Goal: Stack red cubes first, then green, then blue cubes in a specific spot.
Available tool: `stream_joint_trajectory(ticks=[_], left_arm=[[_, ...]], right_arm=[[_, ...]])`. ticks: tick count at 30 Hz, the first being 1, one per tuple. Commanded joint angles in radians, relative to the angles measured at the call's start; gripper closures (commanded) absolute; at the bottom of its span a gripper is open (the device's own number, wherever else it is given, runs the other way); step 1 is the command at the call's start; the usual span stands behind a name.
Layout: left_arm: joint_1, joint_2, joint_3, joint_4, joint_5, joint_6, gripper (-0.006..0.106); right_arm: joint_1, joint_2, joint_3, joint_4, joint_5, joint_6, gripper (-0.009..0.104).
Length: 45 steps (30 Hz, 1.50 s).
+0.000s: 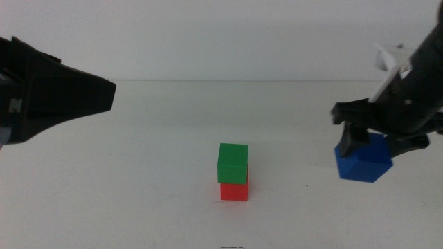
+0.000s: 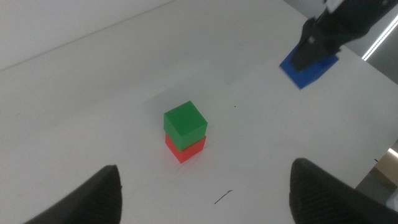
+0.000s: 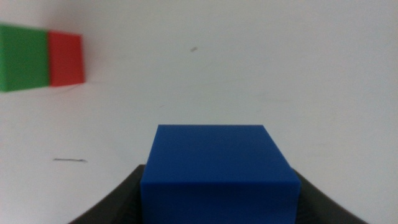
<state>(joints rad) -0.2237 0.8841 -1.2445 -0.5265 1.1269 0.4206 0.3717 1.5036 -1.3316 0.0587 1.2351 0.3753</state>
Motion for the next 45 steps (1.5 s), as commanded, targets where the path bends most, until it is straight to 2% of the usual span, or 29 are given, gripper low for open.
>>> stream_joint_trajectory(ticks=[1, 4, 13, 19, 32, 45], left_arm=[[0.003, -0.003, -0.019, -0.043, -0.054, -0.002, 0.011], [0.003, -0.003, -0.019, -0.043, -0.054, -0.002, 0.011], [0.003, -0.003, -0.02, -0.042, -0.054, -0.002, 0.011], [0.003, -0.003, -0.02, -0.042, -0.054, -0.002, 0.011], [0.003, -0.003, -0.02, -0.042, -0.054, -0.002, 0.011], [0.003, -0.003, -0.02, -0.043, -0.054, -0.002, 0.011]], right_arm=[[0.041, -0.015, -0.042, -0.03, 0.065, 0.072, 0.096], [0.088, 0.053, -0.116, -0.087, 0.067, 0.192, 0.096], [0.245, 0.294, -0.429, -0.069, 0.067, 0.309, 0.096], [0.311, 0.397, -0.555, -0.067, 0.067, 0.359, 0.096], [0.352, 0.431, -0.567, -0.105, 0.065, 0.445, 0.096], [0.362, 0.467, -0.614, -0.135, 0.065, 0.445, 0.096]])
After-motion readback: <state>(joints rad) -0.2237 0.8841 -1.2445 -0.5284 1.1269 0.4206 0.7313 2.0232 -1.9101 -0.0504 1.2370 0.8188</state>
